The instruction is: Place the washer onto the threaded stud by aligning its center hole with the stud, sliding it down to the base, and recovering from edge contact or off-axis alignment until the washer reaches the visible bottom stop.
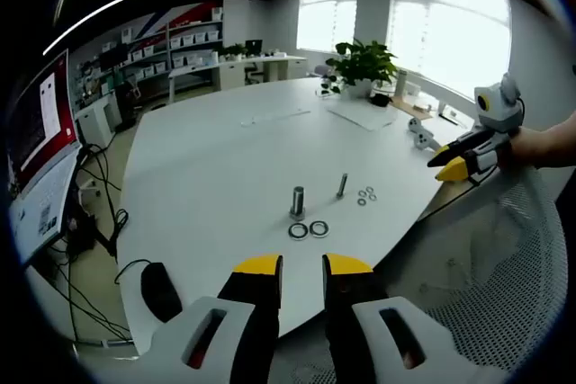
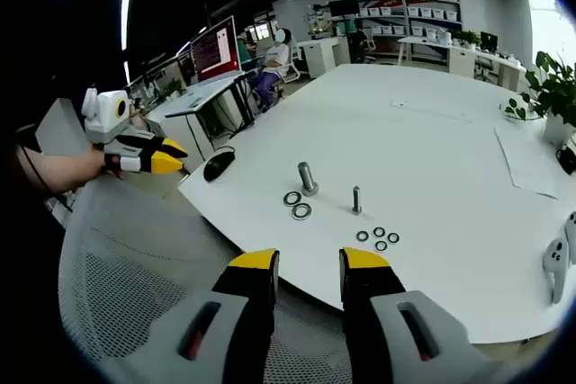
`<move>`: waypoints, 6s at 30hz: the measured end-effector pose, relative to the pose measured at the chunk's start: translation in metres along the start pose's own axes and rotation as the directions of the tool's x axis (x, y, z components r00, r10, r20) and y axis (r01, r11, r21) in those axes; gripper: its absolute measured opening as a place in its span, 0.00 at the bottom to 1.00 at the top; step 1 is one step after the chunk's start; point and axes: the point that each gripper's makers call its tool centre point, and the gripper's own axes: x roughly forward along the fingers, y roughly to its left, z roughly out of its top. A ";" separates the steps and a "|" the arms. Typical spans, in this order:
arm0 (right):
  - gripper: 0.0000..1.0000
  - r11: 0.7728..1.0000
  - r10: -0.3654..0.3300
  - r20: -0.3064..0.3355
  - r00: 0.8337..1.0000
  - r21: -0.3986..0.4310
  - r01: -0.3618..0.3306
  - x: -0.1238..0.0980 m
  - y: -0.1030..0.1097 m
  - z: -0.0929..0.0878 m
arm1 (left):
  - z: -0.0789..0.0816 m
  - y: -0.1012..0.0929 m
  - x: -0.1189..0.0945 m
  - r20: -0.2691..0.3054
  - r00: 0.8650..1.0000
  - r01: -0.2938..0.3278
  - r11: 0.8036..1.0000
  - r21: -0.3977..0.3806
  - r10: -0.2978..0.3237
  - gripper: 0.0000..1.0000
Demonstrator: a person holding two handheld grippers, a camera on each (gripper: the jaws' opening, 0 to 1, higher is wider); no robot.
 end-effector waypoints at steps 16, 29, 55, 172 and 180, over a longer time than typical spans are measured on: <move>0.30 1.000 0.002 0.001 1.000 0.004 -0.002 0.000 0.000 0.000 | -0.004 0.003 0.001 -0.020 1.000 -0.014 1.000 0.007 0.014 0.15; 0.30 0.999 -0.029 0.000 1.000 0.013 0.029 -0.001 -0.007 -0.001 | -0.002 0.005 0.000 -0.009 1.000 -0.022 1.000 0.002 0.022 0.16; 0.31 0.987 -0.156 -0.021 0.988 0.028 0.157 -0.008 -0.030 -0.006 | -0.002 0.003 0.000 -0.004 1.000 -0.018 1.000 0.003 0.018 0.17; 0.32 0.997 -0.068 0.026 0.997 0.037 0.067 -0.006 -0.018 -0.001 | -0.051 -0.001 0.208 -0.527 0.846 0.288 0.904 0.315 -0.086 0.21; 0.32 0.997 -0.068 0.029 0.997 0.042 0.067 -0.006 -0.018 0.000 | -0.062 0.008 0.194 -0.580 0.812 0.297 0.903 0.311 -0.067 0.21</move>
